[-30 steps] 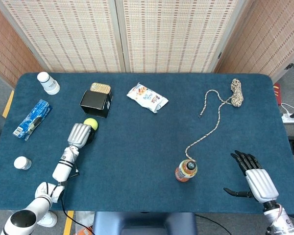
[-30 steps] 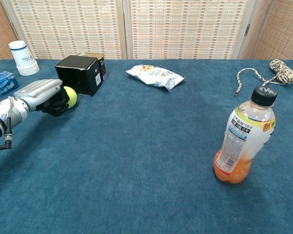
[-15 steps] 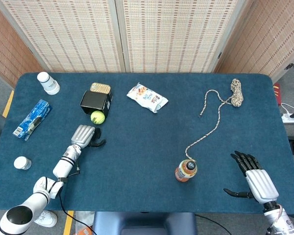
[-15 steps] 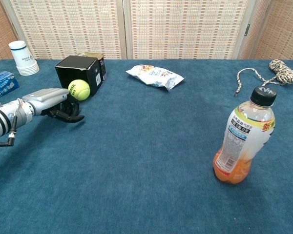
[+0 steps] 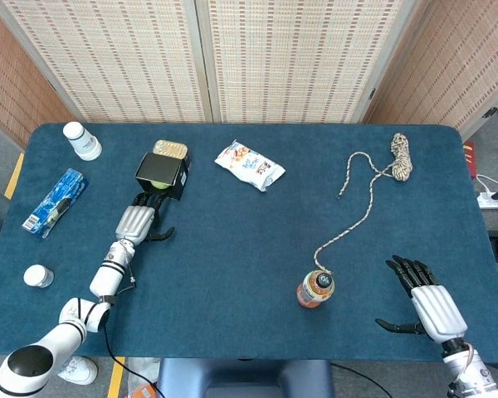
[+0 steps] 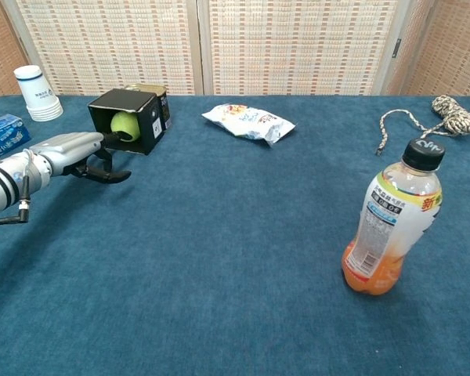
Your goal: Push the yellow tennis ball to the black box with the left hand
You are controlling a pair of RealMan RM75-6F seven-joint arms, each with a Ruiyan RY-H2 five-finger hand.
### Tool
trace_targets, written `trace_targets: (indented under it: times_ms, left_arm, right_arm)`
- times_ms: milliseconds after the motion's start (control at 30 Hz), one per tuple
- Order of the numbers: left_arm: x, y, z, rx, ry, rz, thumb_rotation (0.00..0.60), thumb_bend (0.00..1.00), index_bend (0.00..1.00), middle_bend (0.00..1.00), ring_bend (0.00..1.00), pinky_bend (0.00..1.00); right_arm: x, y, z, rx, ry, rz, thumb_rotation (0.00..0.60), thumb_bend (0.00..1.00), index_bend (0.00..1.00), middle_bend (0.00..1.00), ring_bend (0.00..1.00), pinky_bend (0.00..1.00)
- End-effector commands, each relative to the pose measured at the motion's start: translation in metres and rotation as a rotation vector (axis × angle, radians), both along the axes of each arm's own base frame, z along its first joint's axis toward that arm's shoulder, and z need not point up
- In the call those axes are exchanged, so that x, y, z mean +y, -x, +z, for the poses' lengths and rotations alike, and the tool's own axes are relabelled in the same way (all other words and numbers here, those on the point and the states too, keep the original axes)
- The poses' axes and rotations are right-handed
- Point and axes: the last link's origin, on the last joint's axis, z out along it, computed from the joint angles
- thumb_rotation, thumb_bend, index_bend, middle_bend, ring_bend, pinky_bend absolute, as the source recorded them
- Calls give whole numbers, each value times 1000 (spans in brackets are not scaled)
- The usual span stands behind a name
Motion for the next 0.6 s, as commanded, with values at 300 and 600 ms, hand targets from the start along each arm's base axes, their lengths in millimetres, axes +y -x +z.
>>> trace_targets:
  times_ms: [300, 600]
  left_arm:
    - [-1, 4, 3, 19, 8, 9, 159, 275, 0, 0, 0, 0]
    - [-6, 10, 14, 36, 3, 7, 158, 277, 0, 0, 0, 0]
  right_arm:
    - [1, 0, 1, -4, 2, 4, 533, 0, 0, 0, 0, 0]
    - [5, -1, 4, -12, 9, 18, 534, 0, 0, 0, 0, 0]
